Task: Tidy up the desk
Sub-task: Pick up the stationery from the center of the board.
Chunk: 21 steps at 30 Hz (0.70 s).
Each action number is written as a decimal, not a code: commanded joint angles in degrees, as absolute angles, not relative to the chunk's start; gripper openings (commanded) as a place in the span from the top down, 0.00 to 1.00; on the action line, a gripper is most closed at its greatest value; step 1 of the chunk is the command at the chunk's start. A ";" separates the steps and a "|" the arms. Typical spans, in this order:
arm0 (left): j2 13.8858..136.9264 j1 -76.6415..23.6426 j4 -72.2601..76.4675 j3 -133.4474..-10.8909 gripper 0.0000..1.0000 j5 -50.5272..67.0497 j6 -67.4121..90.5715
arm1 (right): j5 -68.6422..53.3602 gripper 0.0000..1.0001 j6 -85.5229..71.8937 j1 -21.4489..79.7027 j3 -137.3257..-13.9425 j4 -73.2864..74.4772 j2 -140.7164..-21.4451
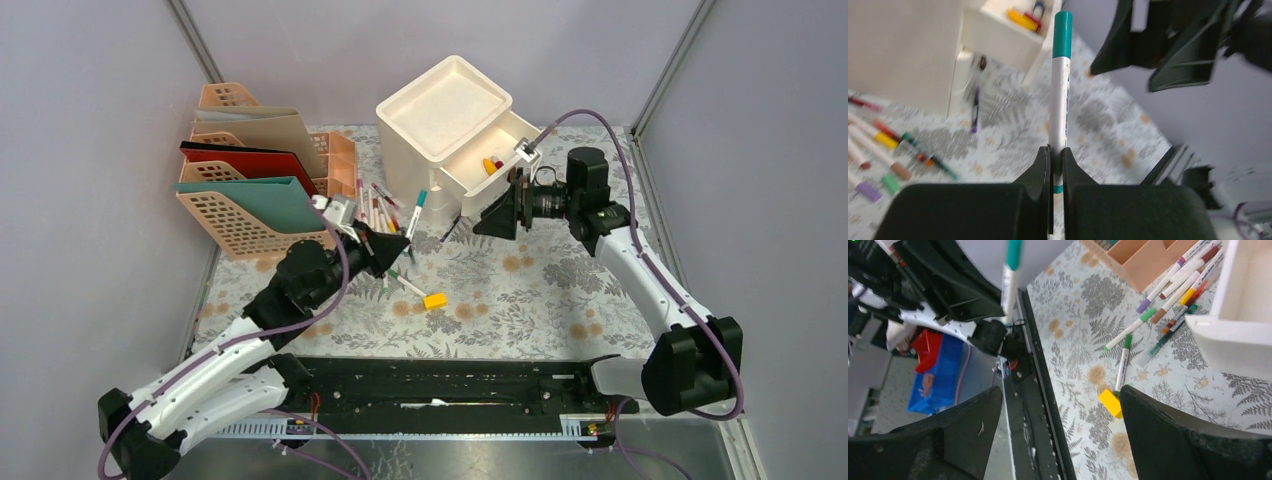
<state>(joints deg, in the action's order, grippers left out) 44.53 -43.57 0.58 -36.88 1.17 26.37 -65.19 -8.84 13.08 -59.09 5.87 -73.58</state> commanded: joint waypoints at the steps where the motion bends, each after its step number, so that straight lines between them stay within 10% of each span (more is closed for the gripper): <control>1: 44.75 -43.21 15.35 -35.99 1.00 0.19 34.03 | -59.19 0.07 -28.15 14.52 -62.90 -7.55 -74.42; 21: 64.83 -43.71 43.18 -41.18 1.00 1.46 49.67 | -52.66 0.17 -42.96 19.45 -67.32 -19.62 -78.98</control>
<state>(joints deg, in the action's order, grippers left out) 63.96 -43.44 35.42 -38.52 -0.75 47.29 -53.71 -41.52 18.41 -64.62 -16.88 -78.85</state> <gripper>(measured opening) 0.039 0.850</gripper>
